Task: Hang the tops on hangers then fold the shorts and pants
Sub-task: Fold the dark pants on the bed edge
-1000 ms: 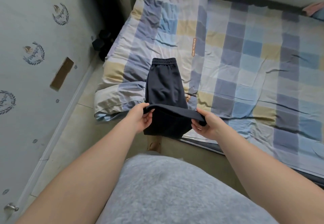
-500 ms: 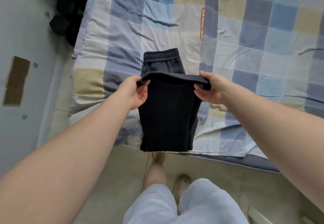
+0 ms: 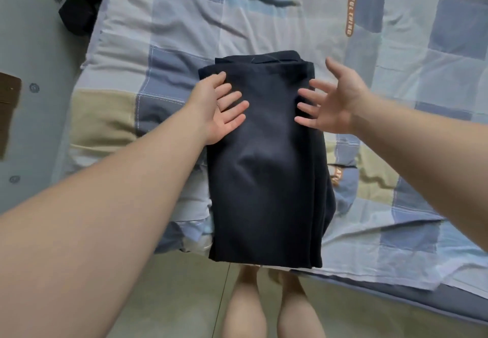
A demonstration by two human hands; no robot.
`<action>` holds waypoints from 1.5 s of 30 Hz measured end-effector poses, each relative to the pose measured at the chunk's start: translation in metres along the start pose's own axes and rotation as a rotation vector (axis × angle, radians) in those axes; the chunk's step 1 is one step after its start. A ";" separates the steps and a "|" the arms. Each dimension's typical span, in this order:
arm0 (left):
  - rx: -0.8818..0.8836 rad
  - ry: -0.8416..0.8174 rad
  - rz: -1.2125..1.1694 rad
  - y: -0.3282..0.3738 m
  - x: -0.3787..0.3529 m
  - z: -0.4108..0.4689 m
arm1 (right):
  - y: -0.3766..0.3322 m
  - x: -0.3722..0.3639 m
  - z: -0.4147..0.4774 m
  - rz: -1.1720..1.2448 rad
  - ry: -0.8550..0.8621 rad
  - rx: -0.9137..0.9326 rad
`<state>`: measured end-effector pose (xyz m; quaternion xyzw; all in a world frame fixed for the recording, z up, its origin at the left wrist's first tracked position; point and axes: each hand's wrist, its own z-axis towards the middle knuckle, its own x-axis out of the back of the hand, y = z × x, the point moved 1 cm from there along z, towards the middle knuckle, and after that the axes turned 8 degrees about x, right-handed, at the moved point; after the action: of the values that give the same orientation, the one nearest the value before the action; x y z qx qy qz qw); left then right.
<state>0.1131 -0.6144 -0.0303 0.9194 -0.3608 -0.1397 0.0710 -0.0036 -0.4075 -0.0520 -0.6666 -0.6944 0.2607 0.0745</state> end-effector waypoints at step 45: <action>0.126 0.351 0.568 -0.282 0.127 -0.081 | 0.246 0.144 -0.167 -0.273 0.178 -0.277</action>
<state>0.4092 -0.4931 -0.0446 0.7948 -0.5927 0.0687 0.1110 0.2756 -0.2310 -0.0581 -0.5905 -0.7981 0.0904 0.0780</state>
